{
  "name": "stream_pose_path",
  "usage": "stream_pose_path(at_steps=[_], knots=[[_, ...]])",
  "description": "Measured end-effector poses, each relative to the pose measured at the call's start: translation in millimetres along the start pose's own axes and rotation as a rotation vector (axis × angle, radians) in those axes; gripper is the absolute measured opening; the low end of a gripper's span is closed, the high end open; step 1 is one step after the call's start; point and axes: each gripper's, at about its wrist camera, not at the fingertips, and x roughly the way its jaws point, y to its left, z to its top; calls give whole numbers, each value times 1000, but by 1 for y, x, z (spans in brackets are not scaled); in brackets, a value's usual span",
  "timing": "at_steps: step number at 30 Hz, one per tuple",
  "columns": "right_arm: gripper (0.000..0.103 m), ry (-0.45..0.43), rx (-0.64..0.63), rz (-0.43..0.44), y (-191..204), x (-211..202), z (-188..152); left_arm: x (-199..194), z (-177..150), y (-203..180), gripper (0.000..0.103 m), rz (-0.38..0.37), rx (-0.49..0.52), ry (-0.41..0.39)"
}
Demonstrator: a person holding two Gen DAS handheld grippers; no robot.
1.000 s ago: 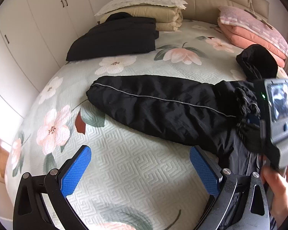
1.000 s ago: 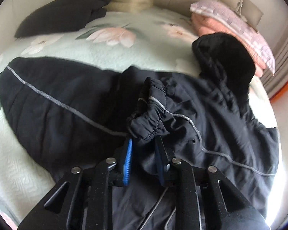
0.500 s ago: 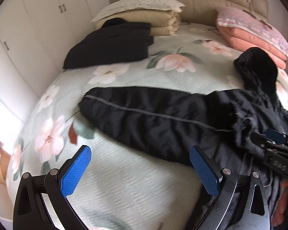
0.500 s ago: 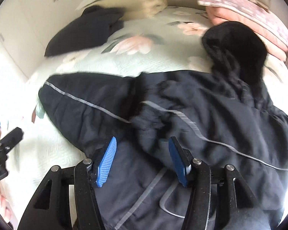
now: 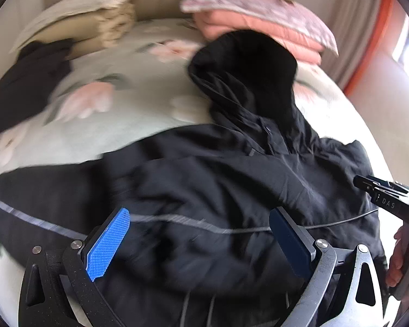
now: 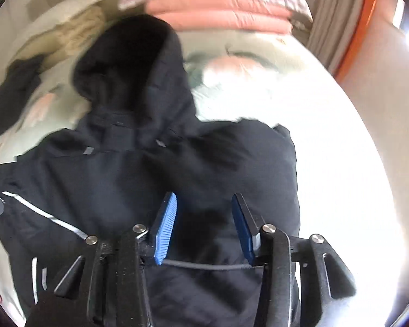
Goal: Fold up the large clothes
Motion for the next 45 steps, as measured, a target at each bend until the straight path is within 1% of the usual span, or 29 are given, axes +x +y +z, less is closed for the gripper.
stream_pose_path(at_steps=[1, 2, 3, 5, 6, 11, 15, 17, 19, 21, 23, 25, 26, 27, 28, 30, 32, 34, 37, 40, 41, 43, 44, 45], knots=[[45, 25, 12, 7, -6, 13, 0, 11, 0, -3, 99, 6, 13, 16], [45, 49, 20, 2, -9, 23, 0, 27, 0, -6, 97, 30, 25, 43], [41, 77, 20, -9, -12, 34, -1, 38, -1, -5, 95, 52, 27, 68], [39, 94, -1, -19, -14, 47, -5, 56, -8, 1, 90, 103, 39, 121], [38, 94, -14, -19, -15, 50, -7, 59, -13, 6, 87, 112, 46, 132], [38, 69, -2, 7, -24, 59, -11, 60, -31, 17, 86, 101, 51, 119], [38, 71, -19, 1, -25, 58, -8, 56, -31, 14, 86, 113, 64, 115], [38, 92, -11, 13, -30, 51, -2, 54, -30, 13, 86, 122, 84, 116], [43, 85, 17, 23, -37, 33, 1, 50, -28, 7, 86, 136, 110, 118], [51, 53, 28, 46, -39, 6, 0, 48, -30, 10, 86, 142, 106, 126], [57, 24, -14, 59, -33, -20, -10, 46, -34, 13, 86, 143, 101, 132], [57, 46, -58, 61, -23, -27, -21, 43, -39, 13, 86, 157, 113, 132], [56, 60, -67, 67, -21, -26, -26, 43, -41, 13, 86, 162, 114, 131], [52, 82, -70, 72, -21, -22, -33, 44, -41, 14, 86, 163, 112, 130], [49, 103, -71, 61, -14, -19, -44, 45, -42, 15, 86, 164, 108, 128], [38, 150, -62, 19, -18, -3, -61, 46, -42, 17, 86, 160, 97, 130], [37, 189, -43, 25, -23, 11, -68, 46, -42, 17, 86, 157, 97, 126], [37, 179, -45, 16, -21, 16, -68, 46, -42, 16, 86, 155, 103, 122], [37, 163, -82, -24, -15, 16, -69, 37, -41, 16, 86, 142, 91, 119], [37, 154, -89, -24, -12, 12, -71, 8, -46, 20, 86, 99, 54, 89], [37, 154, -84, -19, -12, 11, -70, -5, -49, 25, 86, 79, 36, 80], [38, 158, -74, -21, -14, 8, -73, -24, -55, 38, 86, 61, 6, 70], [38, 161, -71, -26, -25, 9, -77, -35, -60, 51, 86, 57, -19, 65], [39, 164, -66, -33, -31, 10, -72, -43, -64, 63, 86, 59, -41, 62]])
